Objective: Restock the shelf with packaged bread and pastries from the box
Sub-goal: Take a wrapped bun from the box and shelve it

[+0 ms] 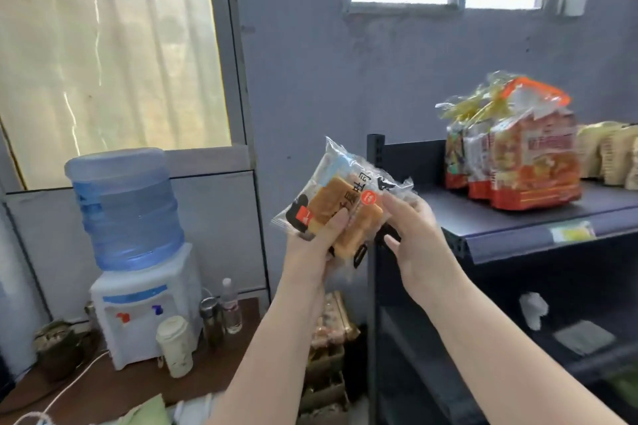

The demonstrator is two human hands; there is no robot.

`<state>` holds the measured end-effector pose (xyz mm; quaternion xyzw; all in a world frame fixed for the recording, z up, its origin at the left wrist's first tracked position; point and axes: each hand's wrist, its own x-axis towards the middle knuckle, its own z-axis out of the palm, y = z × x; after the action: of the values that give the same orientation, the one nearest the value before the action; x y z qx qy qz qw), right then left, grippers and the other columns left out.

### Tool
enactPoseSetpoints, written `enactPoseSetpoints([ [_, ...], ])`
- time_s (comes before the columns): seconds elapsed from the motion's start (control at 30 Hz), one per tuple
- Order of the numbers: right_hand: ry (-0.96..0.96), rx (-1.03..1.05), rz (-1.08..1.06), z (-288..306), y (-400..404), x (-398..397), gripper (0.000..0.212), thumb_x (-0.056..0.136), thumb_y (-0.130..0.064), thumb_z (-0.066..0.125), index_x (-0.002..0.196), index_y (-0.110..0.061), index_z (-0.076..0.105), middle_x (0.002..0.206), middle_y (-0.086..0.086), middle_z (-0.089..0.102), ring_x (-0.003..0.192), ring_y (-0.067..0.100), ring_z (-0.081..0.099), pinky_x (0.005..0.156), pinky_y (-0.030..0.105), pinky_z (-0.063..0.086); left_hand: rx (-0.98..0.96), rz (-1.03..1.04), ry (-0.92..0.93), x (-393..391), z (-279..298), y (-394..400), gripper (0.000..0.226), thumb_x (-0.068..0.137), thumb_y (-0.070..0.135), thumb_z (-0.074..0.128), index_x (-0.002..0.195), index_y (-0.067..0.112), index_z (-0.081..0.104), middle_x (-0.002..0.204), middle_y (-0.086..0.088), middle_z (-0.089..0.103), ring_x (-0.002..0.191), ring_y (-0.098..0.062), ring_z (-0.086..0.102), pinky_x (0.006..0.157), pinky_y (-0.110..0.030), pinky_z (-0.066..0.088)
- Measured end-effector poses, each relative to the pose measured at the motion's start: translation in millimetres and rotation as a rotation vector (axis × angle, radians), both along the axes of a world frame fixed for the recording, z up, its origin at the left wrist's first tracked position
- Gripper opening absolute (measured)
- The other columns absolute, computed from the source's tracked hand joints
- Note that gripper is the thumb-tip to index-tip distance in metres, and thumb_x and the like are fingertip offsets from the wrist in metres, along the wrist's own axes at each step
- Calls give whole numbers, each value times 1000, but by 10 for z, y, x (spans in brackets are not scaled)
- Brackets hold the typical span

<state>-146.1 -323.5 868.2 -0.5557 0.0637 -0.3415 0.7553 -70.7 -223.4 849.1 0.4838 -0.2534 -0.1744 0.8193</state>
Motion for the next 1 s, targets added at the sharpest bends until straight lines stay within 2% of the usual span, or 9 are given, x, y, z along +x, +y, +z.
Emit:
enactPoseSetpoints([
  [0.1,-61,-52,-191,196,-462,-430,111,49,-47,83,144,-31,27,118,-6,60,117,10,53,96,29,34,17,-132,-117,-222,252,-461,48,58,25,71,105,14,66,88,1,75,75,-11,72,60,-22,57],
  [0.2,-2,-159,-304,379,-843,-809,96,49,-58,81,134,-31,47,126,-6,60,119,11,54,89,26,40,-10,-222,-227,-430,469,-913,44,60,22,77,102,17,67,86,1,75,75,-13,72,60,-24,58],
  [0.3,54,-139,-395,529,-1163,-1204,59,51,-57,78,101,-29,69,105,-12,70,113,10,56,102,38,35,-37,-312,-273,-622,602,-1331,62,58,21,79,117,12,61,103,-6,74,91,-21,72,72,-27,58],
  [0.4,150,-196,-510,563,-1354,-1576,45,48,-60,65,81,-30,68,94,-17,66,109,12,54,109,44,30,7,-425,-287,-833,640,-1704,73,58,23,84,124,13,56,112,-6,71,99,-21,70,84,-32,56],
  [0.57,316,-262,-750,526,-1475,-2100,44,57,-62,63,85,-29,69,101,-12,70,113,13,55,101,33,34,38,-655,-293,-1243,639,-2220,55,68,13,79,119,10,58,103,-8,73,88,-19,73,73,-27,59],
  [0.67,379,-280,-835,488,-1497,-2396,44,67,-60,64,97,-29,70,99,-10,74,103,9,63,89,25,41,23,-777,-342,-1489,633,-2481,72,54,22,87,120,12,60,104,-7,74,94,-23,72,85,-35,56],
  [0.77,398,-250,-937,464,-1461,-2665,23,82,-48,62,93,-29,69,96,-11,73,94,1,61,70,16,36,17,-867,-347,-1756,603,-2637,84,46,37,86,121,13,59,105,-7,74,95,-22,71,85,-34,55],
  [0.9,425,-202,-1047,406,-1367,-2901,18,84,-40,63,82,-24,71,87,-9,73,86,2,64,71,16,38,4,-1016,-376,-2030,534,-2678,80,50,33,87,121,11,58,104,-8,73,88,-17,72,67,-20,56],
  [1.0,450,-179,-1092,354,-1293,-3017,23,83,-38,66,89,-17,74,93,-2,75,88,8,67,78,18,41,13,-1092,-400,-2142,488,-2711,47,68,23,76,112,15,61,96,-5,74,76,-9,72,60,-16,54],
])
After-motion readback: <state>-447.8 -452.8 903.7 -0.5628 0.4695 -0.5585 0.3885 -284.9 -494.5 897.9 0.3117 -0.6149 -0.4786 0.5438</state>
